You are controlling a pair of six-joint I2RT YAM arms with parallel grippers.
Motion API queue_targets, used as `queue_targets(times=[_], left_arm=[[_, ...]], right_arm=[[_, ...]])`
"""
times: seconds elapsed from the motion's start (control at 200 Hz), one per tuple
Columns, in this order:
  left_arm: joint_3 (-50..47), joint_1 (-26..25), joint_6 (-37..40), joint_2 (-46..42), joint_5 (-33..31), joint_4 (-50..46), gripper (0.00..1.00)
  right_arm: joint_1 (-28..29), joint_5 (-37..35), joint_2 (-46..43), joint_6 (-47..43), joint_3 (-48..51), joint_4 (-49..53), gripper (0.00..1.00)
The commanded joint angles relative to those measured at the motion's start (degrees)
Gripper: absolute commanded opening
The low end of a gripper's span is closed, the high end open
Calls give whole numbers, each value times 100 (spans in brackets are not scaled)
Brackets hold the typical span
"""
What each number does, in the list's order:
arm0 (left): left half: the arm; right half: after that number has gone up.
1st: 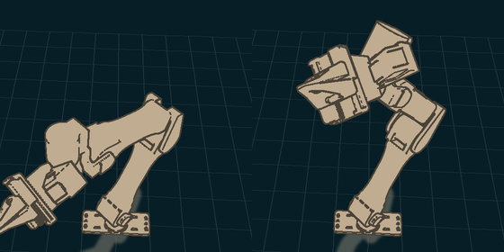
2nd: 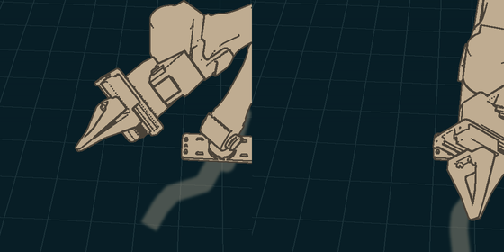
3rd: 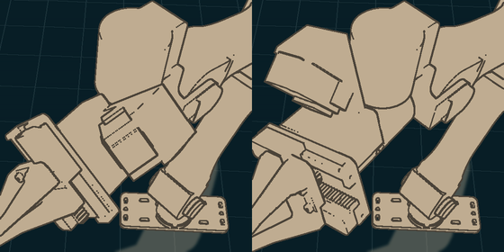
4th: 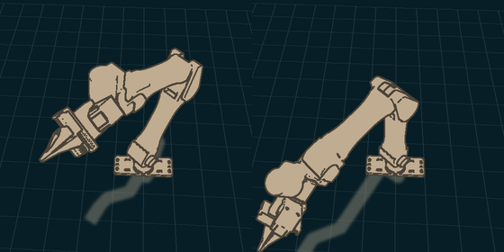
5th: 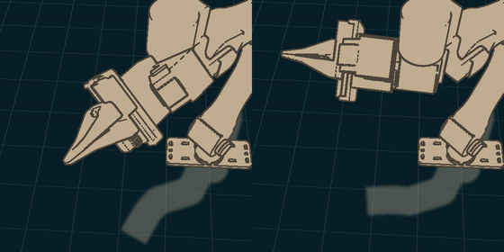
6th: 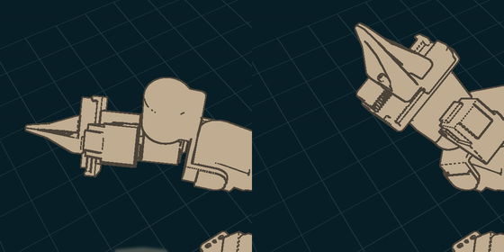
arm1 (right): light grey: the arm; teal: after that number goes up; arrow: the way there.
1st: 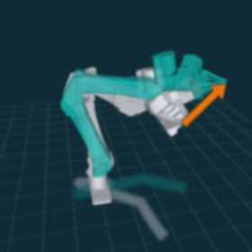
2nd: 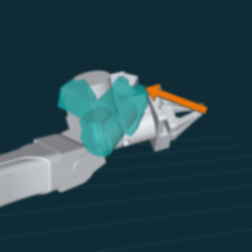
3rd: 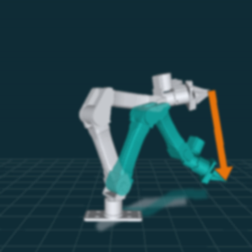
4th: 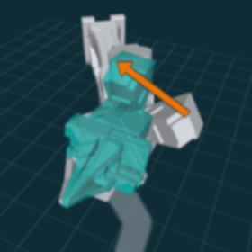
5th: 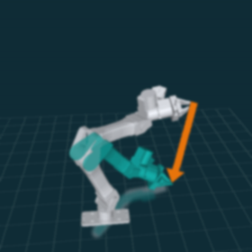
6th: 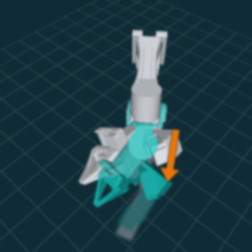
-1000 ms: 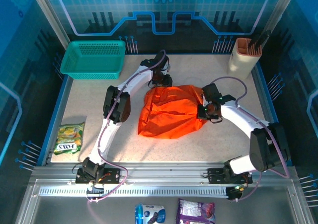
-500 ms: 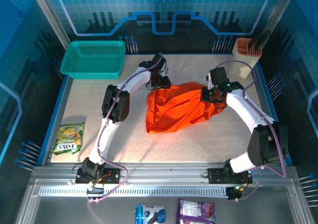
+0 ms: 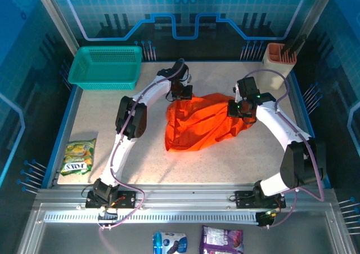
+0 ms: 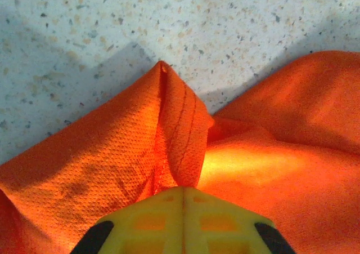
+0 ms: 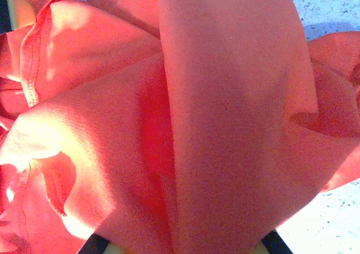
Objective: Fold the inside-out t-shirt
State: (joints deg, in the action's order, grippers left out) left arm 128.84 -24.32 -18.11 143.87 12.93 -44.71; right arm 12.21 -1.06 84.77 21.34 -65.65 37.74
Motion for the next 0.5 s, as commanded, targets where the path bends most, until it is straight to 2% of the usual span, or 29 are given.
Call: queue_targets(times=[0.0, 0.06, 0.25, 0.4, 0.495], left_arm=[[41, 15, 15, -290, 66, 68, 3], [28, 15, 48, -408, 25, 26, 0], [-685, 105, -36, -1283, -73, 364, 0], [-2144, 363, -456, -2622, 75, 1252, 0], [-3126, 536, -687, -3560, 165, 1701, 0]], right_arm=[[-98, 4, 34, -101, -220, 133, 0], [-125, 1, 80, -137, -334, 142, 0], [-174, 38, 383, -384, -1068, 241, 0], [-189, 76, 852, -717, -2059, 301, 0], [-209, 95, 1340, -895, -3061, 529, 0]])
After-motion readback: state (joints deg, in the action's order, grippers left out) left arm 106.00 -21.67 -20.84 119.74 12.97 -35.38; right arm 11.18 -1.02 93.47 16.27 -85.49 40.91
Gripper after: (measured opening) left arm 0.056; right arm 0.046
